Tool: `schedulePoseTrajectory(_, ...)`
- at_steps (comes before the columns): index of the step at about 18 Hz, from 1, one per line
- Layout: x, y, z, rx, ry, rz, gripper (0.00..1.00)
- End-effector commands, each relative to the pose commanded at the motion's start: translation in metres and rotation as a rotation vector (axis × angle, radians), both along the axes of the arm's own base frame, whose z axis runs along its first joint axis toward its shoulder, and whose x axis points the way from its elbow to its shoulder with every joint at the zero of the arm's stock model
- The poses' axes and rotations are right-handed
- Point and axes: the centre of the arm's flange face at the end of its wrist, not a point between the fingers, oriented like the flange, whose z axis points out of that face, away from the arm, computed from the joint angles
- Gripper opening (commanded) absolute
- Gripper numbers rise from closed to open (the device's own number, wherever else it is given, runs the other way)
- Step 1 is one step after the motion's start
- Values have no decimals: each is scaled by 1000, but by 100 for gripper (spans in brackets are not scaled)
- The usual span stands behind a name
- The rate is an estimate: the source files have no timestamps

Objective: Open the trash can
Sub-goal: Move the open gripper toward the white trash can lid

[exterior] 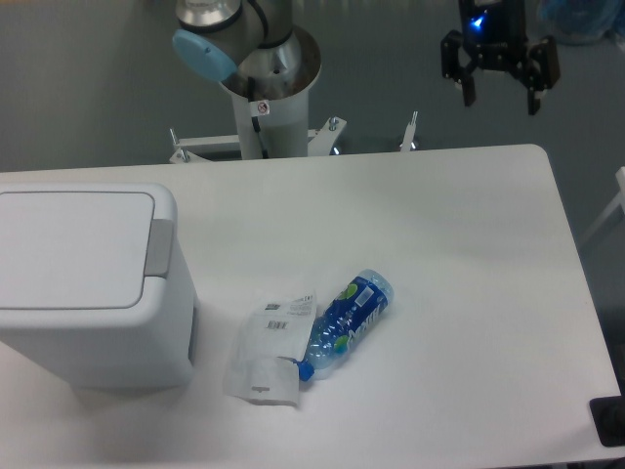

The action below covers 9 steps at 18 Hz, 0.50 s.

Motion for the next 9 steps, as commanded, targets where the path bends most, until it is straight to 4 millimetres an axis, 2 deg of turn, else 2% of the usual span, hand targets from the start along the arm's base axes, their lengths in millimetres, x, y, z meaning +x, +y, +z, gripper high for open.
schedulePoseTrajectory(5,6,7,2,1,3,-17,100)
schedulePoseTrajectory(9,14,25,1,24,-10,-8,100)
